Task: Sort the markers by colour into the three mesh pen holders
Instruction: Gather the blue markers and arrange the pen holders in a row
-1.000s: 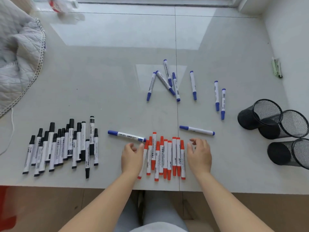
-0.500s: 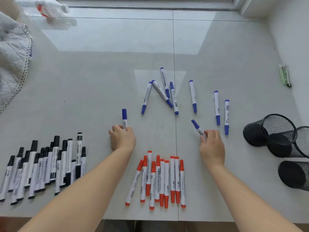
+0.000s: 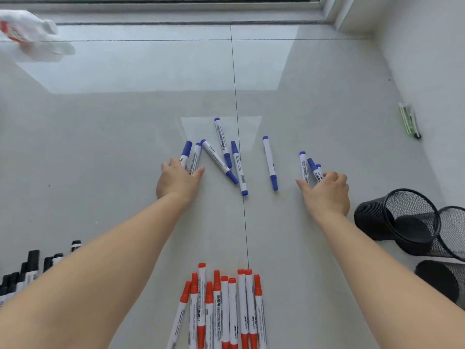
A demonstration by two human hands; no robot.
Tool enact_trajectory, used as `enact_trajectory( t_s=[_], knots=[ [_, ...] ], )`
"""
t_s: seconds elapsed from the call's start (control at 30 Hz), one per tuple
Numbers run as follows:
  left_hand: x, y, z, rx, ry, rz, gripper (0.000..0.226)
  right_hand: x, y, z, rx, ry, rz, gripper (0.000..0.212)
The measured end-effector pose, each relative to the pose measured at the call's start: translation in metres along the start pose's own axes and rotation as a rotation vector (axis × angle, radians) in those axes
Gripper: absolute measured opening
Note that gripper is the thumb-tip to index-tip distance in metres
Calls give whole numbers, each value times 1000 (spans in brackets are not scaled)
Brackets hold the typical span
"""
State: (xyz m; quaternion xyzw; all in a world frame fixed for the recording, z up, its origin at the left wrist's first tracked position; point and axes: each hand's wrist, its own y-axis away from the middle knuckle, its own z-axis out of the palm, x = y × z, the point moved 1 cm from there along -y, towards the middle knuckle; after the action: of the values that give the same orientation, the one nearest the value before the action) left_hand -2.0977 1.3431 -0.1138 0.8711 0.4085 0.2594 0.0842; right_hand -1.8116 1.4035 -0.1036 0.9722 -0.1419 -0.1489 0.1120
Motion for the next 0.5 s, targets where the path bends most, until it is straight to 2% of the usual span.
enact_trajectory(
  t_s=[0.1, 0.27, 0.5],
  knots=[
    [7, -6, 4, 12, -71, 51, 51, -4, -2, 11, 24, -35, 7, 60],
    [5, -4, 5, 31, -56, 63, 38, -4, -2, 18, 40, 1, -33, 40],
    [-1, 39, 0, -43, 155, -67, 25, 14, 13, 7, -80, 6, -61, 28]
  ],
)
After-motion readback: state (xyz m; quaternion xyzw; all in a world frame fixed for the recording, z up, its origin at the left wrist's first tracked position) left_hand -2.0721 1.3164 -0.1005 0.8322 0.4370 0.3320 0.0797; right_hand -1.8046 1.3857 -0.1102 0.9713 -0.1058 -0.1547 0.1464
